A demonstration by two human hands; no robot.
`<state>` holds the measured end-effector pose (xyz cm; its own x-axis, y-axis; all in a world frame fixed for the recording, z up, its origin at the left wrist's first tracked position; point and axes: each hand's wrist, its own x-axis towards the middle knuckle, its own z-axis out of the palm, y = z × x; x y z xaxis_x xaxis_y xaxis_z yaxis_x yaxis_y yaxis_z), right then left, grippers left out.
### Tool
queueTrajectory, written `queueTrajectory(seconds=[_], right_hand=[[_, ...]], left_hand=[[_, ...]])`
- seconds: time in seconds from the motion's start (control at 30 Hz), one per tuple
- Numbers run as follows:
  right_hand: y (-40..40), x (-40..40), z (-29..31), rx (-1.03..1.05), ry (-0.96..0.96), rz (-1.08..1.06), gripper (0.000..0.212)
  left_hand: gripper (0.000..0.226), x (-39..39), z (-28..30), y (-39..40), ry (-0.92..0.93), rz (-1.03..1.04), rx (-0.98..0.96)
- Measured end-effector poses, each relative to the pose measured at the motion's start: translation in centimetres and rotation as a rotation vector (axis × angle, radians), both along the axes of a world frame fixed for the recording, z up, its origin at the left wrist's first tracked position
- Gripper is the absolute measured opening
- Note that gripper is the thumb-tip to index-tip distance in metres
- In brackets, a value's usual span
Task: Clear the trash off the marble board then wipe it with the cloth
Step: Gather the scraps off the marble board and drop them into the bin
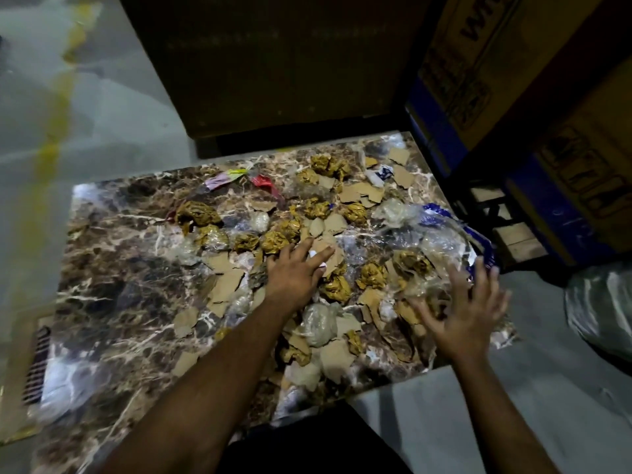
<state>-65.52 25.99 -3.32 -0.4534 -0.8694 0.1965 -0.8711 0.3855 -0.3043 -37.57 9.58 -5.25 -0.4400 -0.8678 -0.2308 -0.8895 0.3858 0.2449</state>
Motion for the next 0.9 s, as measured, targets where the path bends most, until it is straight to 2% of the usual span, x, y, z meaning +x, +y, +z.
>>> queueTrajectory(seconds=[0.07,0.13,0.23,0.4,0.57,0.67,0.77,0.83,0.9], right_hand=[[-1.2,-2.8,0.3,-0.029,-0.076,-0.113,0.095],[-1.6,-5.2,-0.5,0.033,-0.193,-0.149,0.091],[-1.9,-6.4,-2.5,0.225,-0.313,-0.012,0.093],[-3.6,-3.1,-4.5,0.410,-0.326,0.083,0.103],[-5.7,0.2,-4.8,0.376,-0.396,0.158,0.106],[-7.2,2.7,-4.7,0.318,-0.519,0.162,0.104],[-8.7,5.2,-4.3,0.245,-0.612,0.141,0.103],[-9.6,6.6,-3.9,0.204,-0.650,0.137,0.105],[-10.6,8.0,-3.3,0.184,-0.698,0.164,0.097]], left_hand=[[0.049,0.4,0.0,-0.3,-0.017,0.013,-0.001],[0.049,0.4,-0.1,-0.4,-0.016,0.018,0.000],[0.050,0.1,-0.2,-0.2,-0.014,0.020,-0.005],[0.049,0.0,-0.3,-0.1,0.009,0.032,-0.014],[0.050,-0.1,-0.4,0.0,0.006,0.045,-0.025],[0.050,0.0,-0.6,0.3,0.040,0.056,-0.033],[0.046,-0.2,-0.5,0.8,0.151,0.100,0.020],[0.052,-0.2,-0.4,1.0,0.240,0.122,0.052],[0.060,-0.1,-0.4,1.2,0.305,0.133,0.065]])
